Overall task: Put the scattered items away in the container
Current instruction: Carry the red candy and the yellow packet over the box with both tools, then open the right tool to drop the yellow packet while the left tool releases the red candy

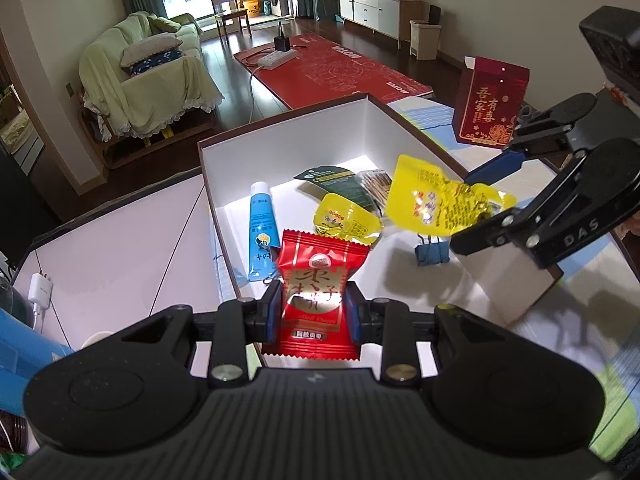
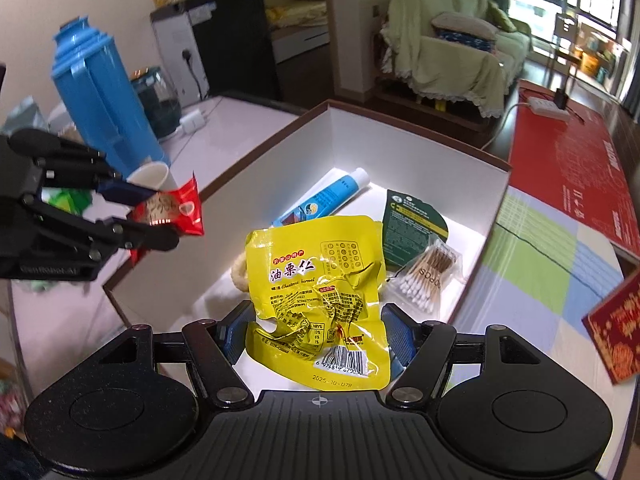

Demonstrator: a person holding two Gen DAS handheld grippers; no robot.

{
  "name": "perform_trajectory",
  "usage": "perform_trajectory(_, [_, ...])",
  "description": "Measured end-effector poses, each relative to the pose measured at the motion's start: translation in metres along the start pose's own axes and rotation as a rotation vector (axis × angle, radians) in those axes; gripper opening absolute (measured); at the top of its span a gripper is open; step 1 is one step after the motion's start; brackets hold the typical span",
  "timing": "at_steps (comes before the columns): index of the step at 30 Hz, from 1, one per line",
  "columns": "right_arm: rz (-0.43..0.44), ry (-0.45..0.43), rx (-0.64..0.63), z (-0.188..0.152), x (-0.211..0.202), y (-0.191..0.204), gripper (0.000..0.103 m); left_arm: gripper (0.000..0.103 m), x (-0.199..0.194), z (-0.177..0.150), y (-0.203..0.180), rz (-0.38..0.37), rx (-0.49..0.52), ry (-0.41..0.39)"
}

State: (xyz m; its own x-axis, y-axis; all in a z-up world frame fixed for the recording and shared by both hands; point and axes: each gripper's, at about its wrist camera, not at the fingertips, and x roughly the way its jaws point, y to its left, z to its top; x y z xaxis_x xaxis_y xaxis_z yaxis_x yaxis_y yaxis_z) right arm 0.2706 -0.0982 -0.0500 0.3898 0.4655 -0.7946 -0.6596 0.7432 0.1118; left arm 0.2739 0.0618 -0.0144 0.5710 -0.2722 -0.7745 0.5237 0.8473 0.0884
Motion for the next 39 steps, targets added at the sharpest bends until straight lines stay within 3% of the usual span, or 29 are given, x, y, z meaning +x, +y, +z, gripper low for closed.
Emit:
perform_trajectory(11, [0.017, 0.088, -0.111, 0.012, 0.052, -0.007, 0.068, 0.027, 0.025, 0.007, 0.011, -0.011, -0.013, 0.021])
perform_trajectory(19, [0.04, 0.112, -0.118, 0.015, 0.075, -0.013, 0.068, 0.027, 0.037, 0.01, 0.019, -0.011, -0.03, 0.031])
perform_trajectory(22, [0.062, 0.12, -0.145, 0.014, 0.082, -0.011, 0.08, 0.027, 0.041, 0.01, 0.021, -0.01, -0.035, 0.038])
perform_trajectory(25, [0.042, 0.103, -0.178, 0.011, 0.082, -0.008, 0.09, 0.027, 0.044, 0.01, 0.023, -0.008, -0.04, 0.044])
perform_trajectory(39, [0.064, 0.096, -0.107, -0.003, 0.055, -0.016, 0.09, 0.027, 0.07, 0.027, 0.025, -0.022, -0.041, 0.046])
